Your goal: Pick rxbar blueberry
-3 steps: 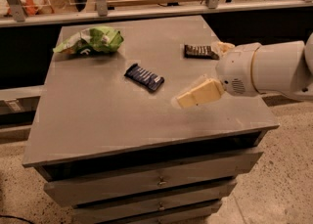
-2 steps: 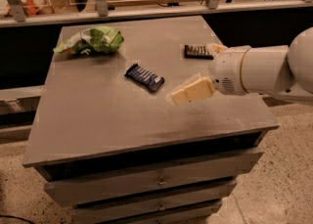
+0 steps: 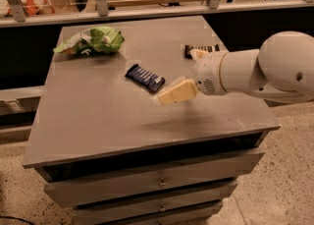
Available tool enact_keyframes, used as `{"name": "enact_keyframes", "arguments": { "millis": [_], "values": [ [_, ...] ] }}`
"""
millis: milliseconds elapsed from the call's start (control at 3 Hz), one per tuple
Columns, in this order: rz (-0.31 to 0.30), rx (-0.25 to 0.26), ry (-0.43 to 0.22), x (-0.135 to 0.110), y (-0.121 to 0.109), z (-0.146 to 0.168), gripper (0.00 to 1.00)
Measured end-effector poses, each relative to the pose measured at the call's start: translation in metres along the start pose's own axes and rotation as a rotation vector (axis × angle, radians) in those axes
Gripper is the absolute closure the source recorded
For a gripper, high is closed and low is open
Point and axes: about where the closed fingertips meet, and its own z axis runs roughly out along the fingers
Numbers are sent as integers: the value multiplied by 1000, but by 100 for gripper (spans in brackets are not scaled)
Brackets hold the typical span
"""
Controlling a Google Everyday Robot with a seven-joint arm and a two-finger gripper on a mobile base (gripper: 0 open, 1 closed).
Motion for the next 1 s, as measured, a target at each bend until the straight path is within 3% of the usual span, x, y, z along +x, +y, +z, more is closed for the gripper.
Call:
{"name": "enact_keyframes", "arguments": {
  "millis": [1000],
  "values": [
    [38,-29,-16,7,-4,52,0]
  ]
}}
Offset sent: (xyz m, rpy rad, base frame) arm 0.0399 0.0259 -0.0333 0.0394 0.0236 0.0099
